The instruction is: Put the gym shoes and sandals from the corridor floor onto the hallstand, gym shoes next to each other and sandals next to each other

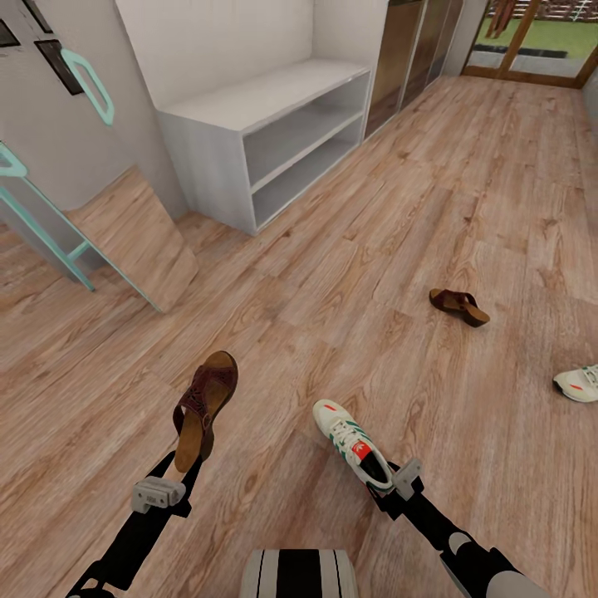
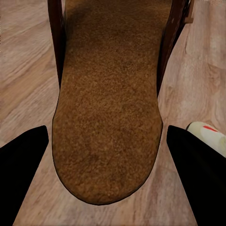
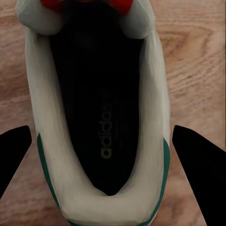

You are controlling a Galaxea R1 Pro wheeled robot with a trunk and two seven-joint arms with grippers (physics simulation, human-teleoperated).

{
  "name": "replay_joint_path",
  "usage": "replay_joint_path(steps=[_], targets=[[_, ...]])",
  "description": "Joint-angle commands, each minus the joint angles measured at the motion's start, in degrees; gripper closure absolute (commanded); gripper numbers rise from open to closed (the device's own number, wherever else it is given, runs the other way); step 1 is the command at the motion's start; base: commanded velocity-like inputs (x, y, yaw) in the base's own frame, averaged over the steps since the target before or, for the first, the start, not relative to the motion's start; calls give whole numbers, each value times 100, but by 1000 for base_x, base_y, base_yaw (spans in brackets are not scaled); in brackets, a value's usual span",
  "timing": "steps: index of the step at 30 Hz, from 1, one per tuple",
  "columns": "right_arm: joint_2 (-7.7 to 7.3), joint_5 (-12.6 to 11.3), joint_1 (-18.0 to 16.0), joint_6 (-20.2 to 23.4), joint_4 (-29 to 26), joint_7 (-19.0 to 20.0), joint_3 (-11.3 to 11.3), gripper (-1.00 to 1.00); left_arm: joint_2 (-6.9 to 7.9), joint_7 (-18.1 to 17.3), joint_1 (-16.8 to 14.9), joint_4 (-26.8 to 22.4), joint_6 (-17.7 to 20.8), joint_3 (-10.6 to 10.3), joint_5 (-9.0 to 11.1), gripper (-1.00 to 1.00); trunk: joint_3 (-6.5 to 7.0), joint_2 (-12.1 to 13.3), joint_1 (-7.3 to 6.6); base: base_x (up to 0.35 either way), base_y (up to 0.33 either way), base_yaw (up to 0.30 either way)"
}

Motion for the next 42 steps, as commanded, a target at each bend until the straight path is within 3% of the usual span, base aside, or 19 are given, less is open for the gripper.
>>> replay_joint_path(steps=[1,20,42], targets=[[0,1,0,0,1,-3,1,100,0,-2,0,1,0,2,-2,100,9,0,0,0,0,0],[1,1,0,-5,2,-3,1,100,41,10,-8,156,5,71,2,100,177,0,0,-4,1,0],[-2,10,9,-5,2,-3,10,100,29,7,-9,162,8,69,7,100,372,0,0,-104,67,0]])
